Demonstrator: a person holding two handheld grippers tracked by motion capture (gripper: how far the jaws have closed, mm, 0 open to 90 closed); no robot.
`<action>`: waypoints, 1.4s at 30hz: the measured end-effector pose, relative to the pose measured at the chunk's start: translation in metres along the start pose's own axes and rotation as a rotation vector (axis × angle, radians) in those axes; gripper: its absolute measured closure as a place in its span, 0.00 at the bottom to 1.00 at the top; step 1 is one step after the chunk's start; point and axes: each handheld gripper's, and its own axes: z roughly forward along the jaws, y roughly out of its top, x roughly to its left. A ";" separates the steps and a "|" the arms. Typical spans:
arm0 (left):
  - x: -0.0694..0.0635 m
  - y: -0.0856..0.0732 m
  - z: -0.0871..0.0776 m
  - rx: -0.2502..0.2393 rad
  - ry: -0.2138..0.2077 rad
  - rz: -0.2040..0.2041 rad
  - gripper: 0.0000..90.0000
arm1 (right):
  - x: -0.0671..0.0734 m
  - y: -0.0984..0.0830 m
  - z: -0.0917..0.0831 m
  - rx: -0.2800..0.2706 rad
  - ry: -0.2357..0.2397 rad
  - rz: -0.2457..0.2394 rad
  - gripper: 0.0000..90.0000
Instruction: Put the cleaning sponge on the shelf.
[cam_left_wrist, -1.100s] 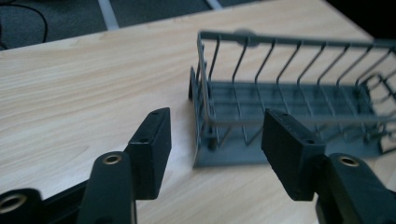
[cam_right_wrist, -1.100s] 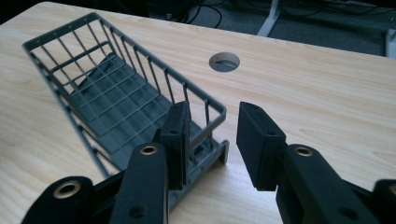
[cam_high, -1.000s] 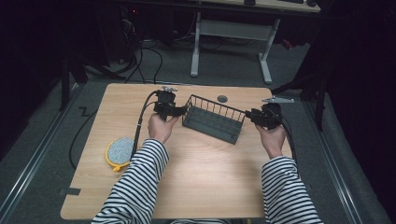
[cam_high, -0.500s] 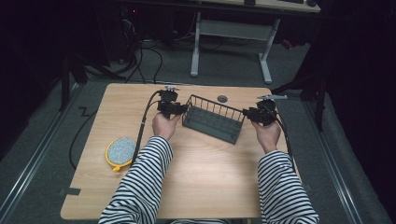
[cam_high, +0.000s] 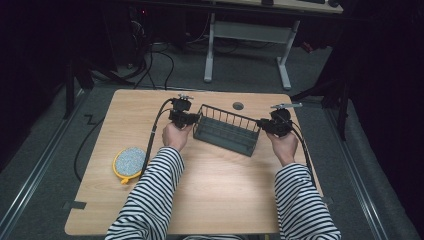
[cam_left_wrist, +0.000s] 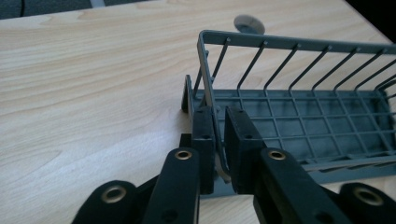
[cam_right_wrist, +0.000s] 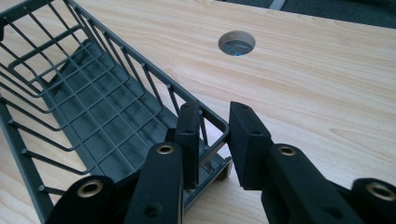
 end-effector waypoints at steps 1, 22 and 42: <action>0.000 -0.001 -0.002 0.002 0.001 0.001 0.92 | 0.002 -0.001 -0.001 0.000 -0.003 -0.007 0.83; 0.007 -0.046 -0.054 0.021 0.023 0.028 0.93 | 0.057 -0.023 -0.019 0.024 0.063 -0.140 0.82; 0.016 -0.078 -0.088 0.002 0.039 0.009 0.93 | 0.090 -0.035 -0.025 0.024 0.125 -0.184 0.80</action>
